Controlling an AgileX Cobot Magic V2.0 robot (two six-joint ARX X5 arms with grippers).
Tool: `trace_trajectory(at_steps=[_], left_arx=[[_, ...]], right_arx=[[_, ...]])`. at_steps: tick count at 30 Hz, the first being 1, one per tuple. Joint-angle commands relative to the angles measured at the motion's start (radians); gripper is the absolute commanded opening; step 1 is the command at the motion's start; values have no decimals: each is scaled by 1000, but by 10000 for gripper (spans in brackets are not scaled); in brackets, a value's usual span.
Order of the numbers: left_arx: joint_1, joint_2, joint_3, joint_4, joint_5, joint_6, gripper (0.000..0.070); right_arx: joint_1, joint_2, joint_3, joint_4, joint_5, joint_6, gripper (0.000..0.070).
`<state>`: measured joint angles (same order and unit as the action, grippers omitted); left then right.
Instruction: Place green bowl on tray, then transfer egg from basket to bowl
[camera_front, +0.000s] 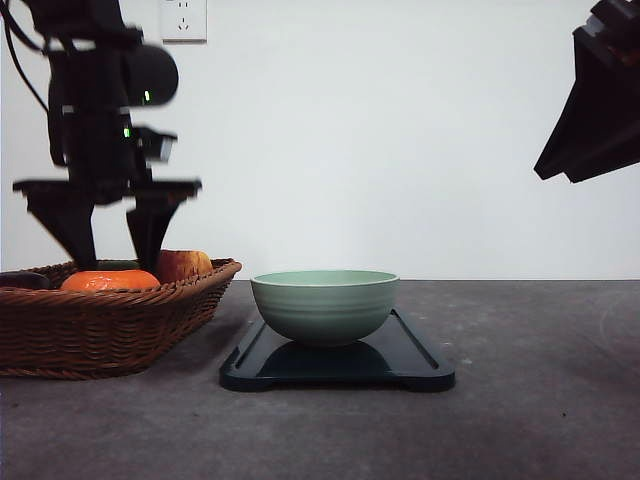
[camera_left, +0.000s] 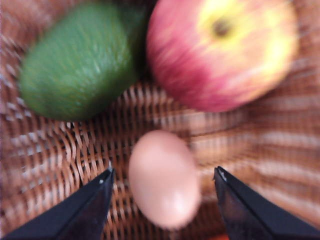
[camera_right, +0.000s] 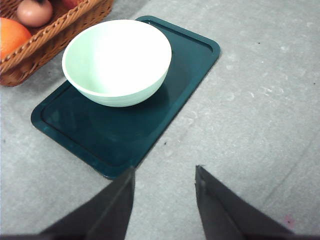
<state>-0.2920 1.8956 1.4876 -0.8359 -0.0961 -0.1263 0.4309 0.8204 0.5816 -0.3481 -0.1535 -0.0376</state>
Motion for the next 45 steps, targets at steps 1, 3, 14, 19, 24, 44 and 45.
trace_trajectory(at_steps=[1, 3, 14, 19, 24, 44, 45], left_arx=[[-1, 36, 24, 5, -15, -17, 398], [1, 56, 24, 8, -17, -18, 398], [3, 73, 24, 20, -17, -21, 389], [3, 73, 24, 17, -17, -21, 290], [3, 73, 24, 17, -17, -21, 216], [-5, -92, 45, -5, -10, -20, 218], [-10, -113, 45, -1, -2, -20, 218]], right_arx=[[4, 7, 7, 11, 3, -6, 237], [4, 7, 8, 11, 4, -6, 237], [4, 7, 8, 12, 3, -5, 237], [4, 7, 8, 12, 4, -5, 237], [4, 7, 8, 13, 4, -5, 237], [4, 7, 8, 31, 3, -5, 237], [4, 7, 8, 33, 3, -5, 237]])
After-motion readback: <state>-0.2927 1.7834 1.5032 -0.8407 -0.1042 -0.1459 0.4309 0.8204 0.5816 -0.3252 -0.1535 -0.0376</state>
